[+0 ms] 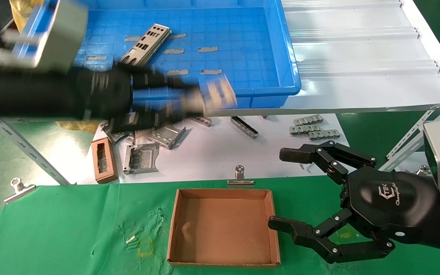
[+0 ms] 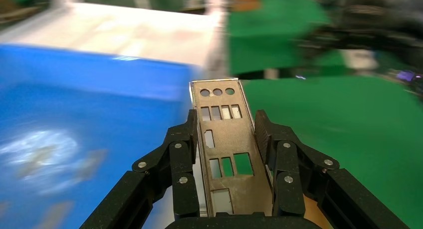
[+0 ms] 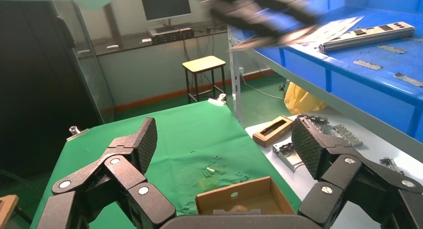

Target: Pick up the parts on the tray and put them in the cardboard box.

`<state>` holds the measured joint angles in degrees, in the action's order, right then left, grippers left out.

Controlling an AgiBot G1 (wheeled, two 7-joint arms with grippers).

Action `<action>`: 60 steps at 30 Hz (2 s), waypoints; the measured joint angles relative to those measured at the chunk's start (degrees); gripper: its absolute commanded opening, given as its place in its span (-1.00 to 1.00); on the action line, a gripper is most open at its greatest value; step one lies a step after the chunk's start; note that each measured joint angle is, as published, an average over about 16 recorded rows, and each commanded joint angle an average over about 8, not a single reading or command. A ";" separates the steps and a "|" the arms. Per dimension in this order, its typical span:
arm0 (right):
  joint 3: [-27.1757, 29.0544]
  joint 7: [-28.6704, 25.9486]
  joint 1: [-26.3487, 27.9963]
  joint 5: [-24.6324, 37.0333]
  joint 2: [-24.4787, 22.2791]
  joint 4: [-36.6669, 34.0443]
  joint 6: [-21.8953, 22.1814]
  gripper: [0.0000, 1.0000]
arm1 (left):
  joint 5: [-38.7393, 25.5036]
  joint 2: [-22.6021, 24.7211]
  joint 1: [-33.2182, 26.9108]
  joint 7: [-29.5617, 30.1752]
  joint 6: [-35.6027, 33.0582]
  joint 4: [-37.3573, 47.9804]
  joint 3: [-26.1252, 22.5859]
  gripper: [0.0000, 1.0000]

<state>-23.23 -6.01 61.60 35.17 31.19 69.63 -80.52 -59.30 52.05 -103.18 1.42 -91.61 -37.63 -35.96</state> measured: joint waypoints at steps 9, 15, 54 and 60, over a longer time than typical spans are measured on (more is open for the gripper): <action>0.00 0.00 0.00 0.00 0.00 0.00 0.00 1.00 | 2.76 -4.53 10.71 -1.51 6.06 -16.96 -6.74 -1.00; 0.00 0.00 0.00 0.00 0.00 0.00 0.00 1.00 | -2.97 -1.42 17.14 -8.33 14.66 -18.79 -9.35 -1.00; 0.00 0.00 0.00 0.00 0.00 0.00 0.00 1.00 | -15.15 11.31 26.85 -27.77 34.45 -14.74 -12.80 1.00; 0.00 0.00 0.00 0.00 0.00 0.00 0.00 1.00 | -12.00 10.01 27.05 -26.66 30.52 -15.21 -12.14 1.00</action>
<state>-23.23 -6.01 61.60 35.17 31.19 69.63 -80.52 -71.30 62.06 -76.13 -25.24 -61.10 -52.85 -48.10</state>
